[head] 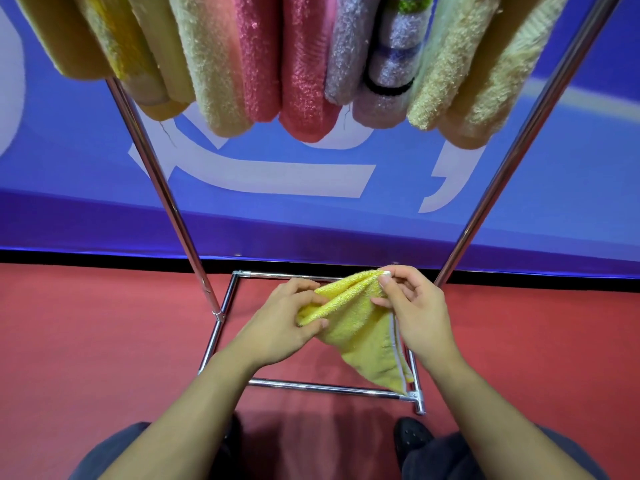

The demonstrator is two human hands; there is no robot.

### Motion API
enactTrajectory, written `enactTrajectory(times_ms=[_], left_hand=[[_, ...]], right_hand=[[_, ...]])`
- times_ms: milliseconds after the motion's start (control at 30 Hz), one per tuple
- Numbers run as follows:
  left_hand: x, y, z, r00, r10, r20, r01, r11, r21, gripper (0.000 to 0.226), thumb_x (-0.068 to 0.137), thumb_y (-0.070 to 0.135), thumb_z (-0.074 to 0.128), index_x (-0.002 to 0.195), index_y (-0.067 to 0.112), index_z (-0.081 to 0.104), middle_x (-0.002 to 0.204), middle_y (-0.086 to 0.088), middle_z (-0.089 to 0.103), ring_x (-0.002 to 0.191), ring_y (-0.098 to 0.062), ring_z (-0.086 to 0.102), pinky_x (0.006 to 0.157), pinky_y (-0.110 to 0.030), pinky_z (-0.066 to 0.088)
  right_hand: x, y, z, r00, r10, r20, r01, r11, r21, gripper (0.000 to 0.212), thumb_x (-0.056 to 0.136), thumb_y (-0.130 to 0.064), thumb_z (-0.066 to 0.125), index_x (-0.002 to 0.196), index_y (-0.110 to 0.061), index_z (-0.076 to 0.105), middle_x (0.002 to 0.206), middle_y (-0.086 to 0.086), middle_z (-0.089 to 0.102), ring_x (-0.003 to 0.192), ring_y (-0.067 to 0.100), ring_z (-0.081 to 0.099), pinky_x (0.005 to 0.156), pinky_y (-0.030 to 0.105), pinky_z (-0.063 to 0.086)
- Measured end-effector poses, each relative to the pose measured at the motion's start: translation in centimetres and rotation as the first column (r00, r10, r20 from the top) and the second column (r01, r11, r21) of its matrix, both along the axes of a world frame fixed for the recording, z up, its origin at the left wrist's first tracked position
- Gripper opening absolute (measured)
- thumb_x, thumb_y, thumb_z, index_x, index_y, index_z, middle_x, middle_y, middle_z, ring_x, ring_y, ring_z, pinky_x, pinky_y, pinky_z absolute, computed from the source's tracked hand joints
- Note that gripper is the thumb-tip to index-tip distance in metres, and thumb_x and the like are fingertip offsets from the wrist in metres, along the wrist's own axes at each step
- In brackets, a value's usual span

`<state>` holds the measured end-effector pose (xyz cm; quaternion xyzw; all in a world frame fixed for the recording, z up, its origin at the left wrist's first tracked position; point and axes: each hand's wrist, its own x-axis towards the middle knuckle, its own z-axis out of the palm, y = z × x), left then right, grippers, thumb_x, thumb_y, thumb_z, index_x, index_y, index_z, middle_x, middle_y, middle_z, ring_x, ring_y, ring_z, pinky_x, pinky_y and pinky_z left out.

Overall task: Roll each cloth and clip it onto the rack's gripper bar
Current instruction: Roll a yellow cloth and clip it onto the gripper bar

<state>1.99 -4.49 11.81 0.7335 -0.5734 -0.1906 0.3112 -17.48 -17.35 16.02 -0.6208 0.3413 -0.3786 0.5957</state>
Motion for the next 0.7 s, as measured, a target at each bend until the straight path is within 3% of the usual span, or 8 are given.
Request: enactTrajectory(times_ms=[133, 300, 433, 533, 600, 700], left_hand=[[0.2, 0.4, 0.7, 0.999, -0.016, 0.046, 0.015, 0.999, 0.036, 0.021, 0.09, 0.047, 0.069, 0.1, 0.028, 0.071, 0.124, 0.014, 0.053, 0.117, -0.009, 0.053, 0.106, -0.037, 0.043], [0.6, 0.9, 1.4, 0.975, 0.094, 0.2, -0.104, 0.994, 0.04, 0.047, 0.085, 0.072, 0.048, 0.109, 0.035, 0.066, 0.122, 0.024, 0.052, 0.122, -0.005, 0.051, 0.099, -0.039, 0.05], [0.2, 0.8, 2.1, 0.951, 0.041, 0.307, -0.048, 0.999, 0.015, 0.037, 0.093, 0.064, 0.05, 0.102, 0.032, 0.067, 0.13, 0.02, 0.052, 0.124, -0.008, 0.051, 0.093, -0.038, 0.052], [-0.1, 0.9, 1.9, 0.94, -0.172, 0.294, 0.16, 0.985, 0.064, 0.029, 0.096, 0.054, 0.045, 0.098, 0.032, 0.064, 0.134, 0.015, 0.047, 0.12, -0.012, 0.052, 0.095, -0.041, 0.052], [-0.7, 0.8, 1.6, 0.913, -0.28, 0.296, 0.251, 0.959, 0.135, 0.019, 0.1, 0.042, 0.045, 0.103, 0.033, 0.061, 0.126, 0.013, 0.047, 0.109, -0.013, 0.054, 0.088, -0.041, 0.053], [-1.7, 0.8, 2.0, 0.892, -0.298, 0.339, 0.212, 0.94, 0.267, 0.015, 0.104, 0.031, 0.045, 0.105, 0.028, 0.06, 0.109, 0.009, 0.044, 0.1, -0.015, 0.053, 0.081, -0.041, 0.052]], right_hand=[[-0.6, -0.8, 0.2, 0.996, -0.083, 0.031, 0.083, 0.997, 0.008, 0.007, 0.098, -0.012, 0.064, 0.098, -0.015, 0.07, 0.084, -0.001, 0.073, 0.08, 0.017, 0.075, 0.08, 0.026, 0.061], [-1.7, -1.8, 0.2, 0.993, -0.119, -0.01, 0.119, 0.993, -0.002, 0.007, 0.097, -0.013, 0.064, 0.096, -0.018, 0.069, 0.085, -0.001, 0.074, 0.077, 0.017, 0.076, 0.071, 0.017, 0.057], [-2.0, -1.7, -0.1, 0.993, -0.111, -0.042, 0.111, 0.994, 0.008, 0.006, 0.098, -0.011, 0.063, 0.095, -0.016, 0.066, 0.087, 0.005, 0.07, 0.074, 0.015, 0.074, 0.065, 0.012, 0.053], [-2.1, -1.5, -0.3, 0.997, -0.077, -0.018, 0.078, 0.997, 0.028, 0.006, 0.098, -0.009, 0.062, 0.096, -0.013, 0.066, 0.086, 0.007, 0.068, 0.077, 0.021, 0.072, 0.067, 0.014, 0.055], [-1.9, -1.4, -0.6, 0.999, -0.043, -0.007, 0.044, 0.999, 0.029, 0.007, 0.098, -0.007, 0.061, 0.096, -0.012, 0.066, 0.083, 0.006, 0.067, 0.076, 0.017, 0.07, 0.071, 0.018, 0.058], [-1.9, -1.4, -1.0, 0.999, -0.013, -0.035, 0.014, 0.999, 0.03, 0.009, 0.098, -0.008, 0.061, 0.095, -0.013, 0.067, 0.078, 0.002, 0.069, 0.075, 0.013, 0.073, 0.076, 0.021, 0.06]])
